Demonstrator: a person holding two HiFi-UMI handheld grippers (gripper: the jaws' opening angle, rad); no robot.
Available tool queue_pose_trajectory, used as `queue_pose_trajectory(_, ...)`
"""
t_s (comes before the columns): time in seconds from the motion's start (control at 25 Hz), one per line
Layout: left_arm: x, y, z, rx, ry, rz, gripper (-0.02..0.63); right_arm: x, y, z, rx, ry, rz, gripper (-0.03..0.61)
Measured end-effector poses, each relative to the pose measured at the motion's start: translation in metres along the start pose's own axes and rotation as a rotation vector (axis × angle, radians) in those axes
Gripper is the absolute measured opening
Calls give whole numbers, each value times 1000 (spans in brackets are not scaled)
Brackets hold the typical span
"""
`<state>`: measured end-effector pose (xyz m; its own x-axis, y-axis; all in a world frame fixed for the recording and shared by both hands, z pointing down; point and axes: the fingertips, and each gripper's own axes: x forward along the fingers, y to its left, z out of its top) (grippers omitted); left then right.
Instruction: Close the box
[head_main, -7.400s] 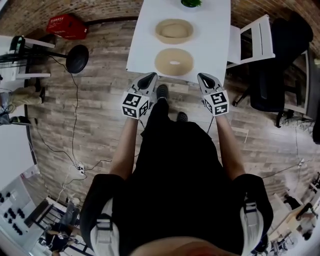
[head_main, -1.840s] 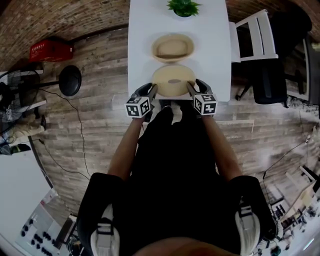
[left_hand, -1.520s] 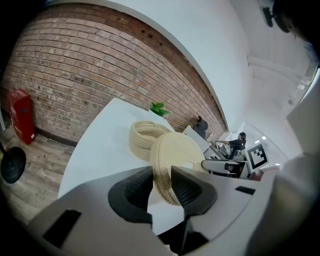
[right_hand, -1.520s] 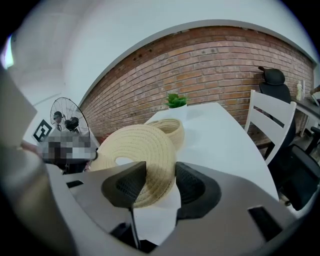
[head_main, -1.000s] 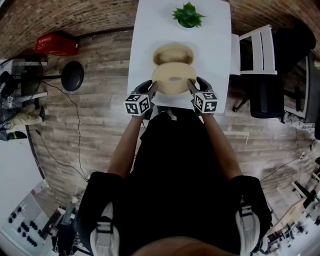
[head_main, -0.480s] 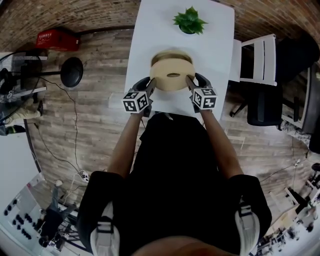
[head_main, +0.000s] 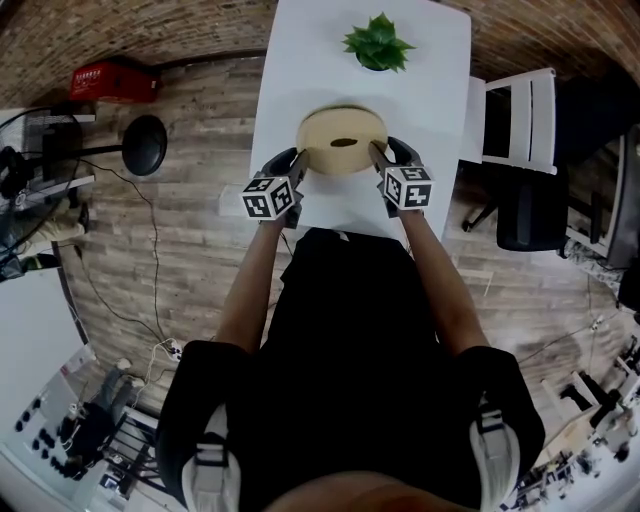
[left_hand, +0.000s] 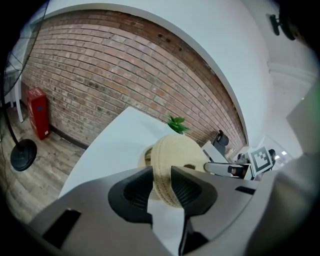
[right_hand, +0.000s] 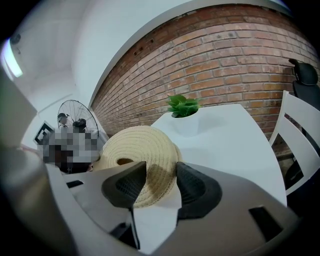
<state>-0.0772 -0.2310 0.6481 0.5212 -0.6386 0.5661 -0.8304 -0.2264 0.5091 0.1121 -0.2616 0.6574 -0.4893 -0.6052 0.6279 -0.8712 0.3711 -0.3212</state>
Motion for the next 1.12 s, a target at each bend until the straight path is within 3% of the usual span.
queue_pose_trajectory(1.12, 34, 18, 7, 31, 56, 11, 137, 21, -11, 10, -80, 41, -22, 186)
